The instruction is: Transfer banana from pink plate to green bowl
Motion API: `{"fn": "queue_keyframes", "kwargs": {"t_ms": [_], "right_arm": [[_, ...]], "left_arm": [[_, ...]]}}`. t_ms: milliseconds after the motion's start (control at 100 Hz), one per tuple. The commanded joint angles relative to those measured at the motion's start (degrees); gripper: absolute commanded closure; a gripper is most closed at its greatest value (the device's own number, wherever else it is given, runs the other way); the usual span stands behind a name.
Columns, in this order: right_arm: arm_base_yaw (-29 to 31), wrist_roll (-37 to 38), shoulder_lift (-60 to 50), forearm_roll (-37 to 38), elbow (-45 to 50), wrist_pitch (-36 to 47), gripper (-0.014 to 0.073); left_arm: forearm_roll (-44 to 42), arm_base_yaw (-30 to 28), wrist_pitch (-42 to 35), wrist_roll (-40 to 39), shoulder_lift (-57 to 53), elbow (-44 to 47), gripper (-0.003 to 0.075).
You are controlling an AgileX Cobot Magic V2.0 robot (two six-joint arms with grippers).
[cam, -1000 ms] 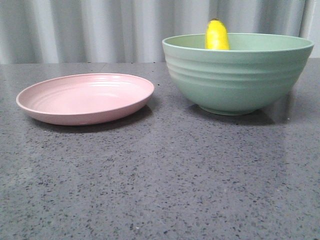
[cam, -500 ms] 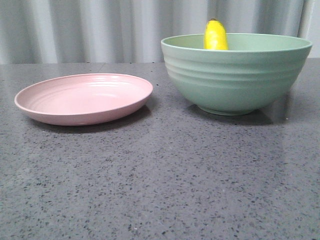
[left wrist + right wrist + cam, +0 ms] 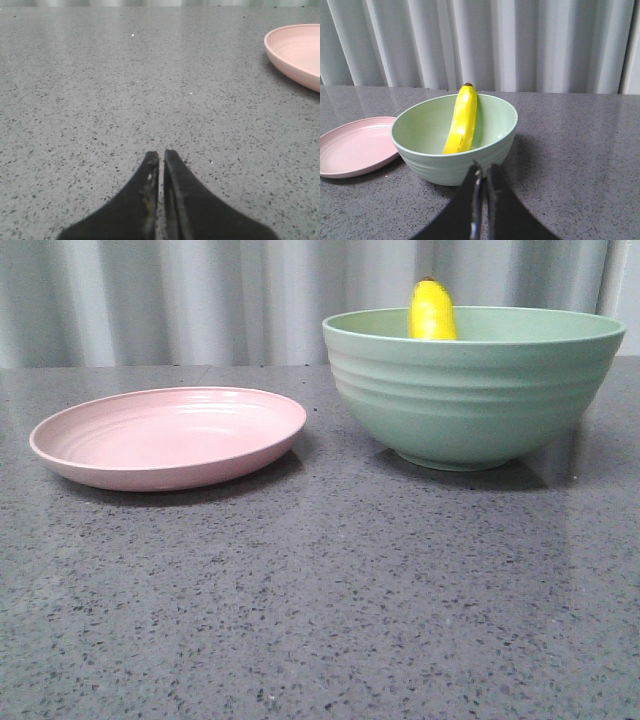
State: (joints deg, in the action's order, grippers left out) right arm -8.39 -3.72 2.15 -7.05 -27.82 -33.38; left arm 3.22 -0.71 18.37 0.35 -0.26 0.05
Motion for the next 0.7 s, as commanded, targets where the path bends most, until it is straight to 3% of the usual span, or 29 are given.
{"fn": "queue_keyframes", "kwargs": {"t_ms": [0, 400, 690], "right_arm": [[0.08, -0.60, 0.74, 0.48, -1.36, 4.32, 0.0673], [0.08, -0.60, 0.74, 0.48, -0.85, 4.76, 0.0673], [7.53, -0.49, -3.29, 1.81, 15.17, 31.93, 0.0673]], "left_arm": [[0.62, 0.17, -2.09, -0.35, -1.94, 1.52, 0.0739], [0.62, 0.17, -2.09, -0.35, -1.94, 1.52, 0.0739], [0.62, 0.17, -2.09, -0.35, -1.94, 1.52, 0.0739]]}}
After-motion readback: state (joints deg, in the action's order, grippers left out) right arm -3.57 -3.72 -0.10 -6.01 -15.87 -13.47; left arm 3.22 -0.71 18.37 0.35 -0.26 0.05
